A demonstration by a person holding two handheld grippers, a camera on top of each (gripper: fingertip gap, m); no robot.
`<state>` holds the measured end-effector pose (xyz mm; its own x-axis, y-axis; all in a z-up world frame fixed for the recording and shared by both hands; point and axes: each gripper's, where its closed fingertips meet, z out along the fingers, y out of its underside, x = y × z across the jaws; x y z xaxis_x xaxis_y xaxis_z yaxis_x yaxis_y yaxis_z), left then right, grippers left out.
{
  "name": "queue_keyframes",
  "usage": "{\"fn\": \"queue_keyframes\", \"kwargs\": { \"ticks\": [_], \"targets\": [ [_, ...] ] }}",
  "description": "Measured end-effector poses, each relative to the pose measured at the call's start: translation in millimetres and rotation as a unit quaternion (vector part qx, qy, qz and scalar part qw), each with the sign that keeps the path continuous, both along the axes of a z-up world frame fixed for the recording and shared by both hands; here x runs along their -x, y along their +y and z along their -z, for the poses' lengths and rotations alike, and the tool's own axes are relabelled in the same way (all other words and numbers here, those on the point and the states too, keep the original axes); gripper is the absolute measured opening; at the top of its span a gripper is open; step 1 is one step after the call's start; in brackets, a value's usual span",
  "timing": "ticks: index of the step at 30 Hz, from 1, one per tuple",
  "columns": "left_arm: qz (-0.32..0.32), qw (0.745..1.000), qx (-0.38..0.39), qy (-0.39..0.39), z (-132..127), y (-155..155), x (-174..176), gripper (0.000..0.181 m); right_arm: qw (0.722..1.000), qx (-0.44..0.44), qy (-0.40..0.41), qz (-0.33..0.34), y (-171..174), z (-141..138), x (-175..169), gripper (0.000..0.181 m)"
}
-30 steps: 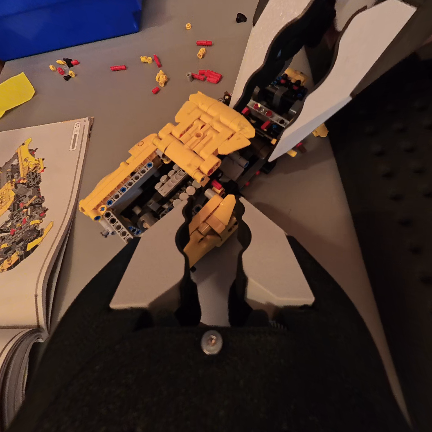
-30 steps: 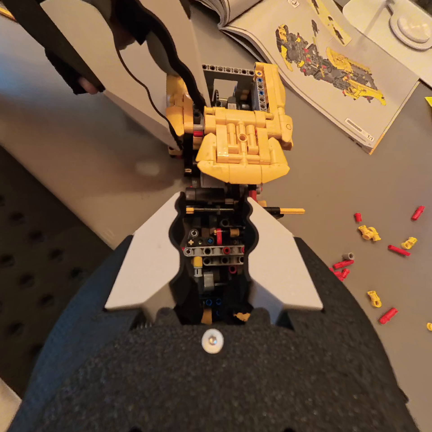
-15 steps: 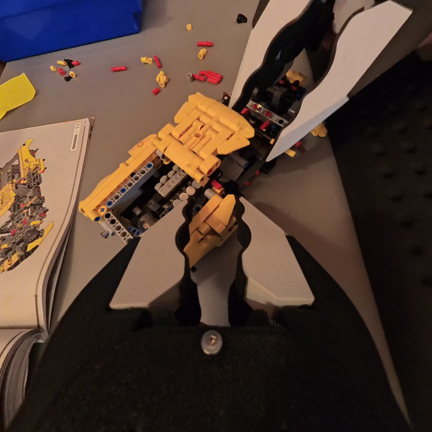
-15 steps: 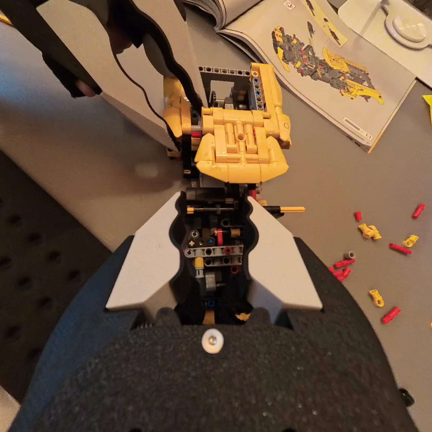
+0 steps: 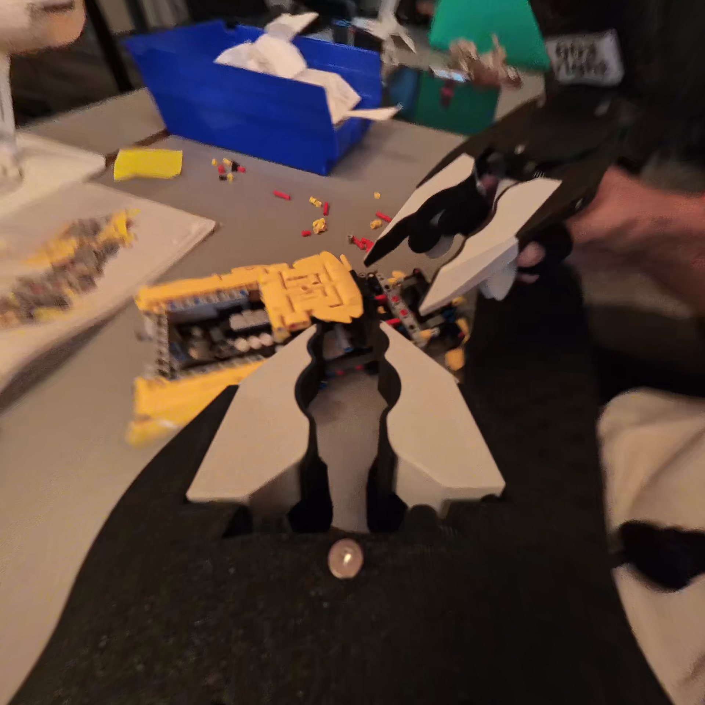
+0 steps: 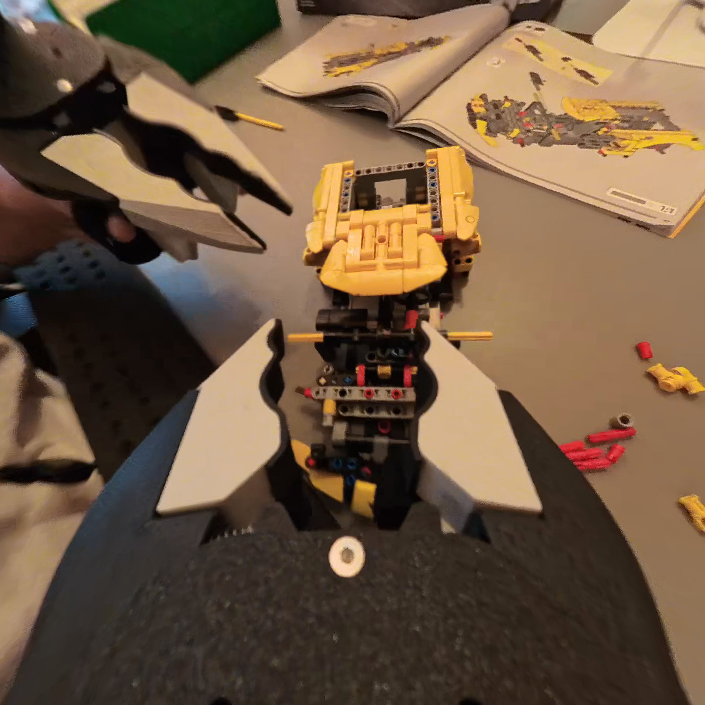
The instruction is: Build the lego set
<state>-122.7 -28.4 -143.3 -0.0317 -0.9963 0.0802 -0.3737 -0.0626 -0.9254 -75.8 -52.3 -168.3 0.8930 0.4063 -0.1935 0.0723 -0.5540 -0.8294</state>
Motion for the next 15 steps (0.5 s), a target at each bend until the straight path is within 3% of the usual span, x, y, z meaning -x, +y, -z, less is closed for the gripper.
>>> {"fn": "queue_keyframes", "kwargs": {
  "ticks": [2,5,7,10,15],
  "targets": [
    [-0.053,0.991,0.119,0.018,13,-17,-1,0.026,0.999,0.017,0.037,-0.011,-1,3,-25,0.067],
    [-0.119,0.958,0.26,0.025,33,-22,-8,0.026,0.991,0.003,0.104,-0.088,4,6,-41,0.069],
    [-0.147,0.942,0.302,0.028,38,-14,-11,0.026,0.984,-0.03,0.084,-0.156,7,11,-43,0.055],
    [-0.158,0.919,0.358,0.044,47,-10,-15,0.026,0.969,-0.062,0.042,-0.235,15,13,-42,0.05],
    [-0.132,0.886,0.442,0.046,47,-23,-26,0.026,0.922,-0.115,-0.091,-0.359,18,24,-40,0.053]
  ]
}}
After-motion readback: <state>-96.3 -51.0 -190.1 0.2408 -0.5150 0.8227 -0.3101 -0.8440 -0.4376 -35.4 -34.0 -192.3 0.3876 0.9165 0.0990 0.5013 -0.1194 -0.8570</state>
